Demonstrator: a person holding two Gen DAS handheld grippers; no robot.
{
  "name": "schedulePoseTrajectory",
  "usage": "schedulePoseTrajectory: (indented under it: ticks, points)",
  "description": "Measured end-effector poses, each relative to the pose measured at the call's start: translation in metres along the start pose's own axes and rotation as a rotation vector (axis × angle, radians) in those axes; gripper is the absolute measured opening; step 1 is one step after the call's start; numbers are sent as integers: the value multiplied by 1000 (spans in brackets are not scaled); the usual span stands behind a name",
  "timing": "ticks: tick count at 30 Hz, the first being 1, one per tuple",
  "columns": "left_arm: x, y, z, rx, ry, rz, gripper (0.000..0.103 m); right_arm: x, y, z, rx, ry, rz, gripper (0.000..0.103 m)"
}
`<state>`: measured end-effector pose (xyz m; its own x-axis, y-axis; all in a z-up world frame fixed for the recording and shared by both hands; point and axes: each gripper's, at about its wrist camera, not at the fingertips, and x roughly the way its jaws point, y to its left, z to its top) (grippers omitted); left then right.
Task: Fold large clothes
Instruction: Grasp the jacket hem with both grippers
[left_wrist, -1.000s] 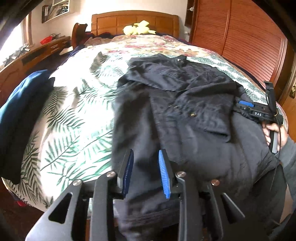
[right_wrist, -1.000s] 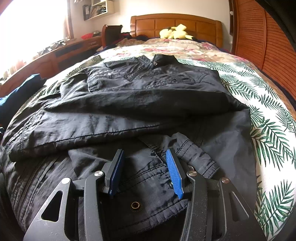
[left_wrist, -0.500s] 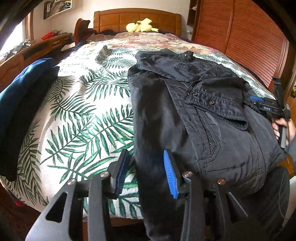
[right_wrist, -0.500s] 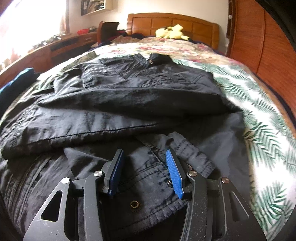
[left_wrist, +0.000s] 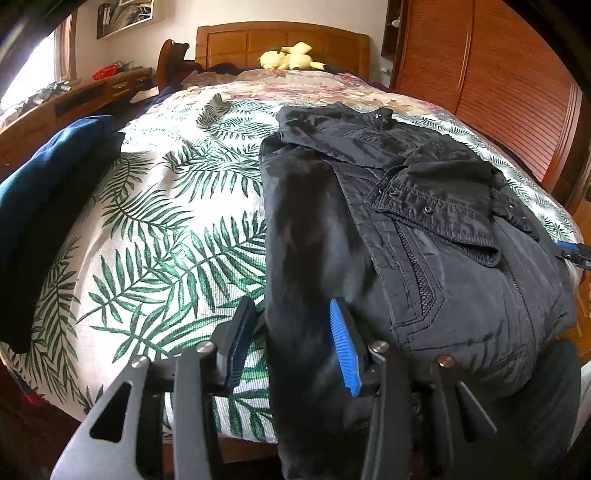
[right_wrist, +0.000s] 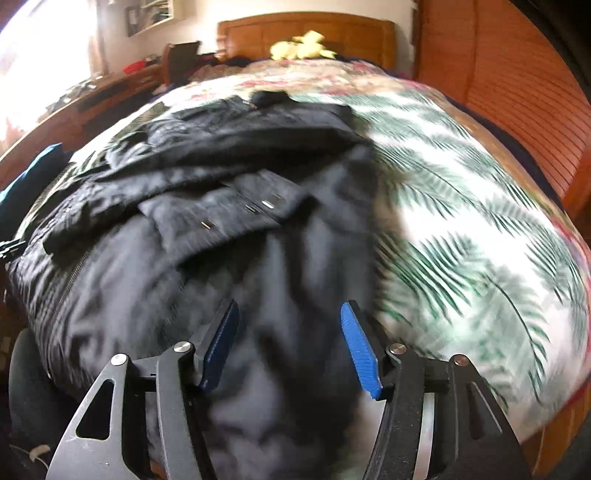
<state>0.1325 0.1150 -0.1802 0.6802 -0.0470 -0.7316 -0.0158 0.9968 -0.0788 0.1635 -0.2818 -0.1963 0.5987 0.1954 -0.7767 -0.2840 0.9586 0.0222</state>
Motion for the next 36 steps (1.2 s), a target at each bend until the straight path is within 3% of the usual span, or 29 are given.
schedulePoseTrajectory:
  ticks: [9,16,21,27,36]
  points:
    - [-6,-5,-3,2,22,26,41,-12,-7,-25,2,50,-22,60]
    - [-9,-12,-9,8,13,15,41,-19,-5,-39,6,73,42,61]
    - [-12,-14,-11,-6,13,-11,37,-26,-4,-43,32,82,147,61]
    - [-19,-8,-20,-22,21,-55,33,-34,4,-46,50,34,180,57]
    - [-27,0,-38,-36,22,-108,33,-25,13,-54,86,17,127,58]
